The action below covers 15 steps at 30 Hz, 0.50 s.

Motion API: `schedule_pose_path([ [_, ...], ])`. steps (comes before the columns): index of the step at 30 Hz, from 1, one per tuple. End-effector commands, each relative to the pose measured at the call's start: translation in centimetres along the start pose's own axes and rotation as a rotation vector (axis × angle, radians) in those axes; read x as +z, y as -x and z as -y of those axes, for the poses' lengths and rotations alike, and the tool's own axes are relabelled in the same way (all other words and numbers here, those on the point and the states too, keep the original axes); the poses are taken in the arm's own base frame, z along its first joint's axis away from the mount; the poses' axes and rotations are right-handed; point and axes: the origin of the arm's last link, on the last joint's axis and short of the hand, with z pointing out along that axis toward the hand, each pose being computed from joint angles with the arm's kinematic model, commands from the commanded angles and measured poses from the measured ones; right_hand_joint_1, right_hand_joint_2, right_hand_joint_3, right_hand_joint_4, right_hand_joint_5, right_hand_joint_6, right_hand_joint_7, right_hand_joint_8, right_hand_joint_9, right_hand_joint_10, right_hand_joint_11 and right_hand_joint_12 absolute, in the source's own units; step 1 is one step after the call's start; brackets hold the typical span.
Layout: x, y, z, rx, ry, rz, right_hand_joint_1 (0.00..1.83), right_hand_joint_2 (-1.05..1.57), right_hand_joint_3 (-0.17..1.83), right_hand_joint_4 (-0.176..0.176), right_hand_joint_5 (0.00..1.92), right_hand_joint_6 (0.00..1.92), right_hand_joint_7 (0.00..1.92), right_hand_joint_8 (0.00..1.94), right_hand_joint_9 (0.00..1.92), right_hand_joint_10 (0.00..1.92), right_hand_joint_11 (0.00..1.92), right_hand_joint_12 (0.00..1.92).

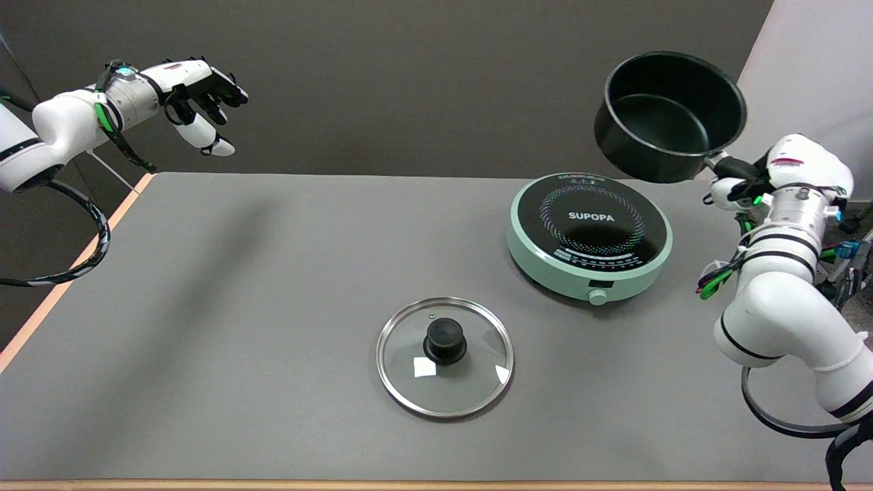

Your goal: Place the pot onto the induction cooker.

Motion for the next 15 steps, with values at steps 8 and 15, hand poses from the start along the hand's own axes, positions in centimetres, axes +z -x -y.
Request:
schedule_pose_path([
  [8, -3.0, 1.7, 4.1, -0.097, -0.174, 0.032, 1.18, 1.07, 0.89, -0.114, 1.5, 1.5, 1.5, 1.5, 1.5, 1.5, 1.5, 1.5],
  [15, -4.3, 2.9, 4.0, -0.099, -0.177, 0.076, 1.19, 1.04, 0.93, -0.112, 1.5, 1.5, 1.5, 1.5, 1.5, 1.5, 1.5, 1.5],
])
